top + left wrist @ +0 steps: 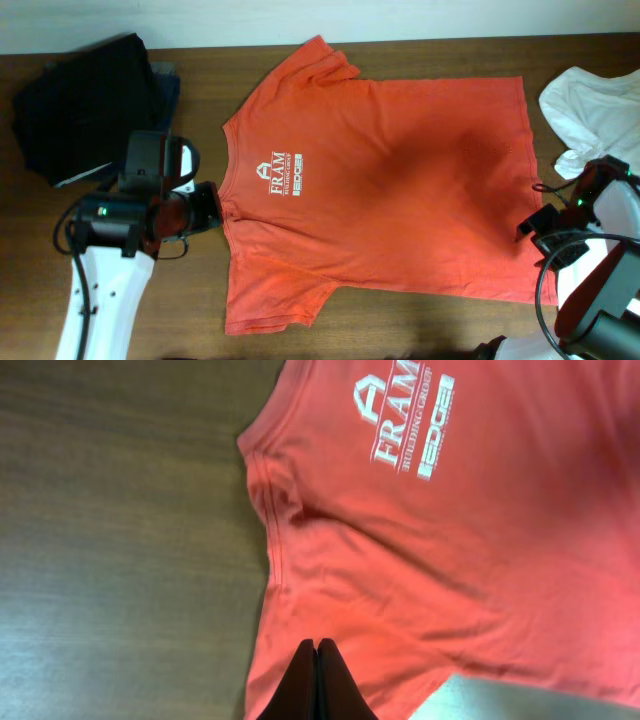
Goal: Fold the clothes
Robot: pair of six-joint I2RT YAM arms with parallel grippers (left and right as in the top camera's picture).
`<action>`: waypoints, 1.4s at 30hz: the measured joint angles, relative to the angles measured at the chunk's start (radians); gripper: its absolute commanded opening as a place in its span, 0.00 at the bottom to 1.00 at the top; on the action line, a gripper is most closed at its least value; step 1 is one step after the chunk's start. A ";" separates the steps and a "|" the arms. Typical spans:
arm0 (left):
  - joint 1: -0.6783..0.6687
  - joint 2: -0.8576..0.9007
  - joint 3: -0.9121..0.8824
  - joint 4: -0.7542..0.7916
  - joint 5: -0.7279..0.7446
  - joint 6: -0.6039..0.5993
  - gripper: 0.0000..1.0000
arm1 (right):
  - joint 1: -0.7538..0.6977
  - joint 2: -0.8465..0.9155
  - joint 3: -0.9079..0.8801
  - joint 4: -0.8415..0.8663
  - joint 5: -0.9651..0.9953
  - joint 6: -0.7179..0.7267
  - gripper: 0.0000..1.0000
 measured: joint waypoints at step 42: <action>0.042 -0.001 -0.285 0.172 -0.018 -0.062 0.20 | -0.171 -0.225 -0.393 0.341 0.126 0.179 0.04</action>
